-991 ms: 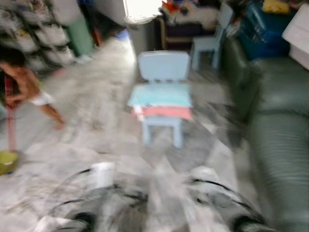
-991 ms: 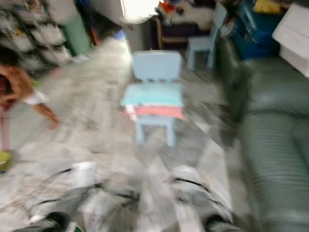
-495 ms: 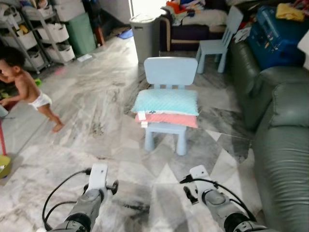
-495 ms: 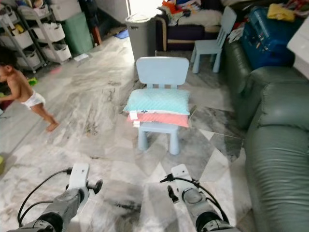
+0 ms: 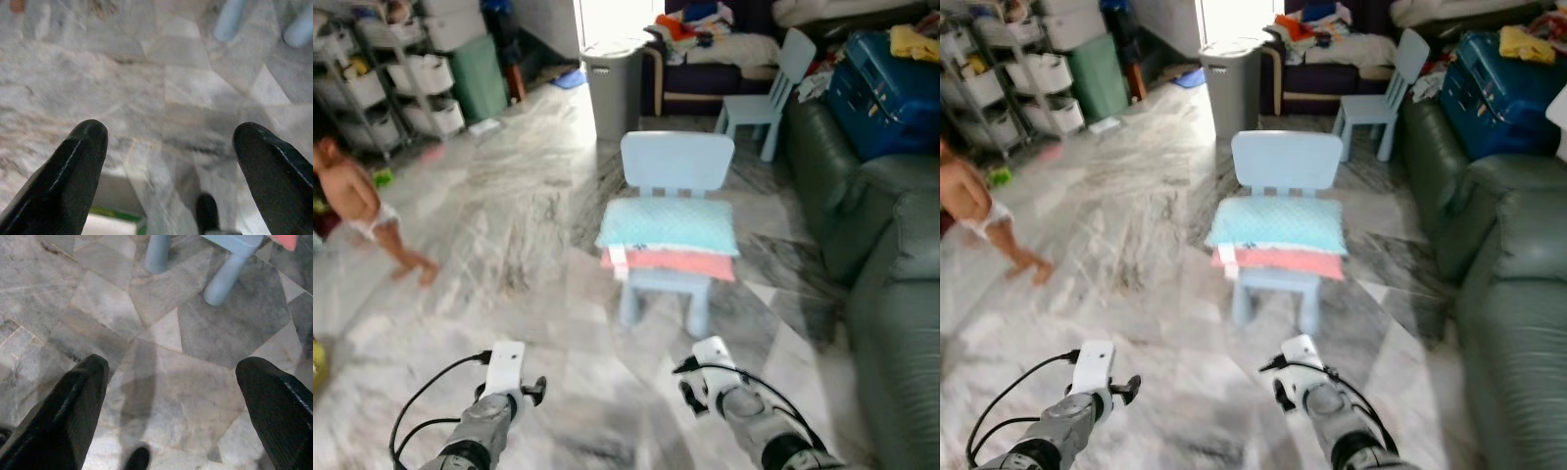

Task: Move the pillow to the sofa

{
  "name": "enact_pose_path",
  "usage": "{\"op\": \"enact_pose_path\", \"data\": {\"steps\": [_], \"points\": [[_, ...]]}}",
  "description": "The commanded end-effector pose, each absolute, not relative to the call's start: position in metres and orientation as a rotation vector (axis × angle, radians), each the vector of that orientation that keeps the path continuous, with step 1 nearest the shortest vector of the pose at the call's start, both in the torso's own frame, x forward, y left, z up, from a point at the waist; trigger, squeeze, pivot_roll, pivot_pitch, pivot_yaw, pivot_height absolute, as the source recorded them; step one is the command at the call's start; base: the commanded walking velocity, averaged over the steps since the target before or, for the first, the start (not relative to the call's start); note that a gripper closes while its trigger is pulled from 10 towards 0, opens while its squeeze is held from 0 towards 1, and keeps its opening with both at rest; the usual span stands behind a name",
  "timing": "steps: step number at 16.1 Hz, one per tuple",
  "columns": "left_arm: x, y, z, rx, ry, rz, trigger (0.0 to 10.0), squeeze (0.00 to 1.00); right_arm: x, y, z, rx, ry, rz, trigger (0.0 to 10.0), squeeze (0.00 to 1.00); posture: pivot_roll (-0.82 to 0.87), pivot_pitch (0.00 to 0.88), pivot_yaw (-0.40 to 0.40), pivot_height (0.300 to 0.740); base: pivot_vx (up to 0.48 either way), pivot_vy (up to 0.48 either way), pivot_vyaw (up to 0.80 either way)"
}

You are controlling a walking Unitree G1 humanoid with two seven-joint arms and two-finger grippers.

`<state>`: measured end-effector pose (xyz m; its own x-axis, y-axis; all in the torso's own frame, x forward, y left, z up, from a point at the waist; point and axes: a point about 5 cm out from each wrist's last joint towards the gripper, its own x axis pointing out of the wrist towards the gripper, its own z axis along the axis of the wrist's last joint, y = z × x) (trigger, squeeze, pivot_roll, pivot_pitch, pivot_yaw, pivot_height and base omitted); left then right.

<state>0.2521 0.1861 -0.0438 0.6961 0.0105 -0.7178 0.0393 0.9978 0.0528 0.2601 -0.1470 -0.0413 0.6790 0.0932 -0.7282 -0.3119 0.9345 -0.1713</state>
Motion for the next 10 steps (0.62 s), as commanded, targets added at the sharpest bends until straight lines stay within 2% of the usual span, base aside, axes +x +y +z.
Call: {"op": "enact_pose_path", "data": {"steps": [1, 3, 4, 7, 10], "points": [[0.255, 0.178, -0.043, 0.062, 0.794, -0.034, 10.0, 0.0, 0.262, -0.158, -0.04, -0.302, 0.792, 0.204, 10.0, 0.0, 0.02, 0.0, 0.071, 0.74, 0.439, 0.0, 0.0], [0.26, 0.178, -0.039, 0.191, 0.786, -0.075, 10.0, 0.0, 0.272, -0.161, -0.03, -0.306, 0.733, 0.171, 10.0, 0.0, 0.03, 0.0, 0.072, 0.74, 0.0, 0.0, 0.0], [0.264, 0.176, -0.036, 0.191, 0.764, -0.092, 10.0, 0.0, 0.278, -0.16, -0.025, -0.294, 0.704, 0.168, 10.0, 0.0, 0.03, 0.0, 0.076, 0.74, 0.0, 0.0, 0.0], [0.279, 0.174, -0.022, 0.11, 0.675, -0.118, 10.0, 0.0, 0.299, -0.159, -0.004, -0.276, 0.586, 0.179, 10.0, 0.0, 0.03, 0.0, 0.078, 0.74, 0.0, 0.0, 0.0], [0.29, 0.167, -0.005, 0.046, 0.529, -0.273, 10.0, 0.0, 0.31, -0.178, 0.011, -0.2, 0.495, 0.089, 10.0, 0.0, 0.03, 0.0, 0.056, 0.74, 0.0, 0.0, 0.0]]}}
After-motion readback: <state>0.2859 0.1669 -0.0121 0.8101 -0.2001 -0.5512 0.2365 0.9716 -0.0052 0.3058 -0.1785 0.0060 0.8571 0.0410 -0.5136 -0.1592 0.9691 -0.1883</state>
